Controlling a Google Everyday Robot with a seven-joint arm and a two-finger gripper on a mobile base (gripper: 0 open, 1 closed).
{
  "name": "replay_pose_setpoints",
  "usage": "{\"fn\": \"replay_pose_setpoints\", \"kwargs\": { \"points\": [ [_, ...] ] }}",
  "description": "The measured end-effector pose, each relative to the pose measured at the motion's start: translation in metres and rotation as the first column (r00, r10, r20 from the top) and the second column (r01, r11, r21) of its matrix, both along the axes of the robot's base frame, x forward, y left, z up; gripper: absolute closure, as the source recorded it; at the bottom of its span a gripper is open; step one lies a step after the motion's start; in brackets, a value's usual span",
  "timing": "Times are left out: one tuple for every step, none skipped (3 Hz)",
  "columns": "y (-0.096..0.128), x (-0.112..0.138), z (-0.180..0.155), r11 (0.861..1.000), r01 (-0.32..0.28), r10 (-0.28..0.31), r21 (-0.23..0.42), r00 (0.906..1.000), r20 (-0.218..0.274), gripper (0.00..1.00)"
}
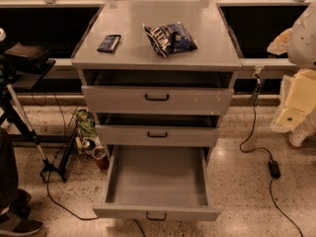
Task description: Close bottom drawer
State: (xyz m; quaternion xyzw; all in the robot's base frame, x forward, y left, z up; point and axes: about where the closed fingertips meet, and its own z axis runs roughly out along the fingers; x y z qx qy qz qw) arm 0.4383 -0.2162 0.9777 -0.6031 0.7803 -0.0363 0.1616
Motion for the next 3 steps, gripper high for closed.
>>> {"fn": "replay_pose_setpoints", "kwargs": {
  "points": [
    [0.0,0.0,0.001,1.0,-0.001,0.0,0.003,1.0,0.008,0.0],
    [0.009,-0.001,-0.015,0.998,-0.056,0.056,-0.013,0.9982,0.02,0.0],
    [0.022,-0.004,-0.054,0.99,-0.137,0.138,-0.04,0.9902,0.022,0.0]
  ]
}}
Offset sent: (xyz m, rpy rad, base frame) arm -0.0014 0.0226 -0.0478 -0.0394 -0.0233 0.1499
